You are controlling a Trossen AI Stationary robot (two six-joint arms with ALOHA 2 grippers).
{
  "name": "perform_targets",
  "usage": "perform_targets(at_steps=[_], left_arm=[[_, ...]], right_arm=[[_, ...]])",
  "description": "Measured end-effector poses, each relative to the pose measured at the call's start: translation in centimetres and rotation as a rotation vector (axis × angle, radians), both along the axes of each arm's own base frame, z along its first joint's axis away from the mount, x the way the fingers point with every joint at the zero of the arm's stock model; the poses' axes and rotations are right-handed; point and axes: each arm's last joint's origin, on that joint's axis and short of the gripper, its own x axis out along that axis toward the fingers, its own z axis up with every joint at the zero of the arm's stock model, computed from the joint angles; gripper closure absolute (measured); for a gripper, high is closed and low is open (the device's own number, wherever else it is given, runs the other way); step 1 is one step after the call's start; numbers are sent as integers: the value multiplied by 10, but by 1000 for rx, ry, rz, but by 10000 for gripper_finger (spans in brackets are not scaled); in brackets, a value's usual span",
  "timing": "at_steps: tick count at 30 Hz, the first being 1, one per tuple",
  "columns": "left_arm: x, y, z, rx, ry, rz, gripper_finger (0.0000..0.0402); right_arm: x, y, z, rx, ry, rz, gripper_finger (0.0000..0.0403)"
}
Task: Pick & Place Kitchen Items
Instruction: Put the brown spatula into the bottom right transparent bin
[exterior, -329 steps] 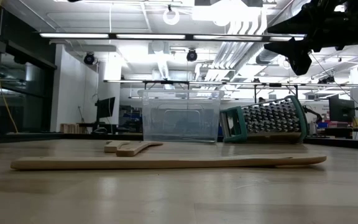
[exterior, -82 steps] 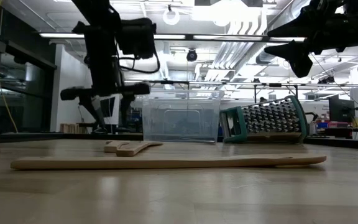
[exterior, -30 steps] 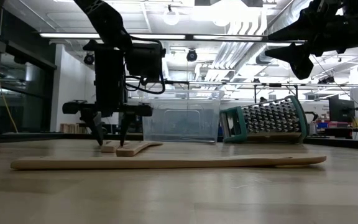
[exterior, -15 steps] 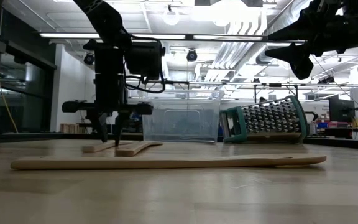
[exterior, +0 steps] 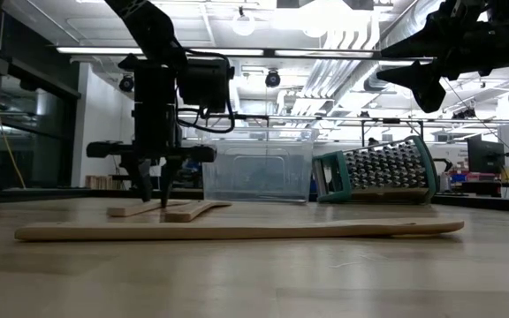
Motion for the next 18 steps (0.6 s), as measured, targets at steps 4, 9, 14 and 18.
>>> perform_targets(at_steps=[4,9,14,18], left_arm=[[0,0,0,-15,0,0,311],[-1,-2,10,-38,-22,-1,311],[-6,-4,28,-84,59,-41,311],[-5,-3,47,-75,69,-87,311]], right_arm=[[0,0,0,0,0,0,215],[0,0,0,0,1,0,215],[0,0,0,0,1,0,215],[0,0,0,0,1,0,215]])
